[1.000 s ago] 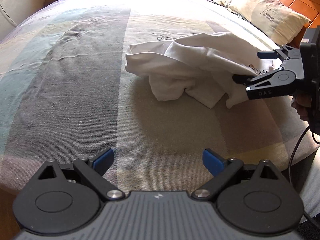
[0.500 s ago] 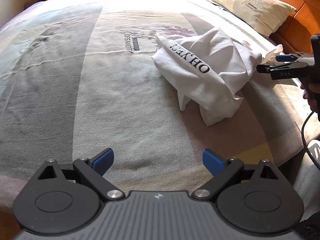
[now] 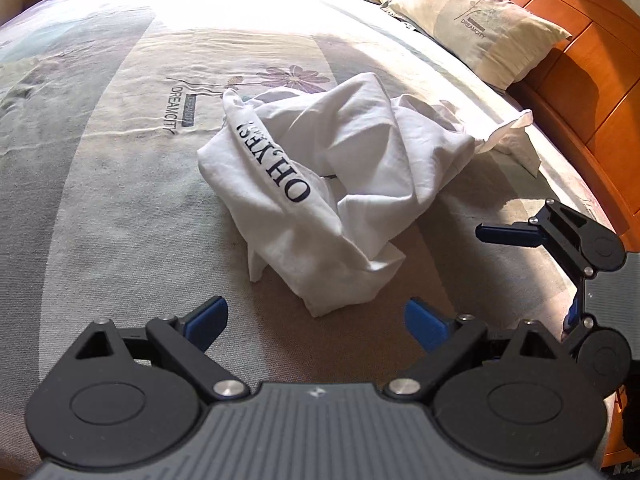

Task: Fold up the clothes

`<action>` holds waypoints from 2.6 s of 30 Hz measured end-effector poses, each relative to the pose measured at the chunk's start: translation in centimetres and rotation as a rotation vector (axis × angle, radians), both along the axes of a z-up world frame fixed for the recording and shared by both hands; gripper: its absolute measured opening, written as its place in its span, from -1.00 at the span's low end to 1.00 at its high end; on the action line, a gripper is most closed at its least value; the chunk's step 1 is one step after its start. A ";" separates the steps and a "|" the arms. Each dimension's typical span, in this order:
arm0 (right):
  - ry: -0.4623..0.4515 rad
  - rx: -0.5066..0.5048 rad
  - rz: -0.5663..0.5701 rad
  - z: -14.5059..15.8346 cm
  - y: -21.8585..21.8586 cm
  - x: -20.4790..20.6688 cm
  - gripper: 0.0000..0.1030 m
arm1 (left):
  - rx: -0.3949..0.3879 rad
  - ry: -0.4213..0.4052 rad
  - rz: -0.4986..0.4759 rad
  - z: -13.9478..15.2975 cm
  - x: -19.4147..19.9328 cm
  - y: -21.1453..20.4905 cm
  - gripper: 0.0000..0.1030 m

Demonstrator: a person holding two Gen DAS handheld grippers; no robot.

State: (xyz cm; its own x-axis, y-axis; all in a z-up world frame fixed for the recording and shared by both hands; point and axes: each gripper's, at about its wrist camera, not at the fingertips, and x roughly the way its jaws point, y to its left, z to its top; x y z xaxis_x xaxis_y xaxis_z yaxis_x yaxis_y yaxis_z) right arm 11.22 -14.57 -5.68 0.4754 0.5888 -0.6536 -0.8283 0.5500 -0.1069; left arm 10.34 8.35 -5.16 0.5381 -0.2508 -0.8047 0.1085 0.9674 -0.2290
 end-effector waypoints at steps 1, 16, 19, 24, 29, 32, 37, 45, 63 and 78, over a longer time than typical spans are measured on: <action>-0.011 -0.001 0.042 0.0 0.6 -0.3 0.99 | 0.016 0.001 0.015 0.0 0.2 0.1 0.86; 0.234 -0.143 0.328 -1.4 8.4 0.9 1.00 | 0.248 -0.018 0.066 -0.3 -4.1 3.9 0.86; 0.239 -0.184 0.327 -1.2 10.2 0.9 1.00 | 0.264 -0.033 0.050 -0.4 -5.0 4.7 0.86; 0.413 -0.228 0.361 -0.9 12.9 1.3 1.00 | 0.304 -0.070 -0.001 -0.5 -6.6 6.4 0.86; 0.553 -0.120 0.396 1.4 14.5 1.4 1.00 | 0.302 -0.072 0.008 -0.6 -7.8 9.5 0.86; 0.631 -0.043 0.382 2.1 16.5 2.4 1.00 | 0.290 -0.074 0.021 -0.7 -8.5 11.4 0.85; 0.746 0.050 0.332 2.1 19.3 4.9 1.00 | 0.270 -0.078 0.042 -0.9 -9.7 14.5 0.86; 0.769 0.120 0.326 4.2 25.3 8.0 1.00 | 0.241 -0.059 0.034 -1.9 -10.5 17.4 0.86; 0.627 0.078 0.186 4.4 26.9 11.4 1.00 | 0.160 -0.065 0.088 -3.0 -10.6 19.6 0.86; 0.093 -0.447 0.418 -1.1 28.7 4.5 -0.24 | 0.154 -0.043 0.124 -3.4 -11.6 19.8 0.86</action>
